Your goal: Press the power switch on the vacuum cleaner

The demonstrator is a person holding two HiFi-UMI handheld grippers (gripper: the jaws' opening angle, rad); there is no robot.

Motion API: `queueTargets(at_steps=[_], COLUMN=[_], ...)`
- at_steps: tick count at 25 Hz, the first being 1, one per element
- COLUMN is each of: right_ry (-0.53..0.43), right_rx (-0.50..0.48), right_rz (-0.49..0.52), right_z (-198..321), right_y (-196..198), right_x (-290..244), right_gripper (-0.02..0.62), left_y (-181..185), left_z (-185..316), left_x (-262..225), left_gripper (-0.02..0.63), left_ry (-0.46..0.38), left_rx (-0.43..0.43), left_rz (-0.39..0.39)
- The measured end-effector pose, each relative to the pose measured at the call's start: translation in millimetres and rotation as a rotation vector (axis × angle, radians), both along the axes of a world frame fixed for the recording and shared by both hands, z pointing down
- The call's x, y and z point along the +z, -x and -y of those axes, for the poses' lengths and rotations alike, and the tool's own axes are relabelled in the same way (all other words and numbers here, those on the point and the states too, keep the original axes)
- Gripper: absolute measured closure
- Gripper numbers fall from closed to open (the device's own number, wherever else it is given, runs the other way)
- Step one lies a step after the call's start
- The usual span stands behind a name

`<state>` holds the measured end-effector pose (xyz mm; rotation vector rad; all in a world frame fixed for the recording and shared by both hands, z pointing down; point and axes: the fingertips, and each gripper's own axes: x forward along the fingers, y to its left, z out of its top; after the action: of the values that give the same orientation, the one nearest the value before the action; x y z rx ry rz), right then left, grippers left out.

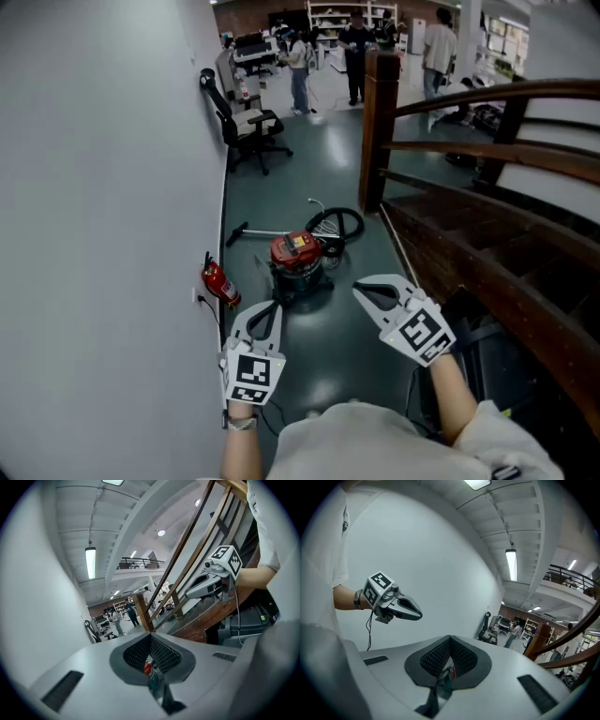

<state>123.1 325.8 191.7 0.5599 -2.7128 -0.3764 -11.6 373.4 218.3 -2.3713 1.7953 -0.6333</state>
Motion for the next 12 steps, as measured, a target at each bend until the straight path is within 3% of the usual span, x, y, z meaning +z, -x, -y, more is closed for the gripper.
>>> queueTargets(at_steps=[12], right_ry=[0.012], right_rx=[0.014], right_rz=[0.069], right_z=[-2.7], right_y=[0.5], right_x=[-5.8], right_gripper=[0.566], left_y=[1.4], left_z=[-6.1], left_x=[-0.9], left_gripper=[0.607], left_ry=[0.004], left_rx=[0.004], left_rz=[-0.007])
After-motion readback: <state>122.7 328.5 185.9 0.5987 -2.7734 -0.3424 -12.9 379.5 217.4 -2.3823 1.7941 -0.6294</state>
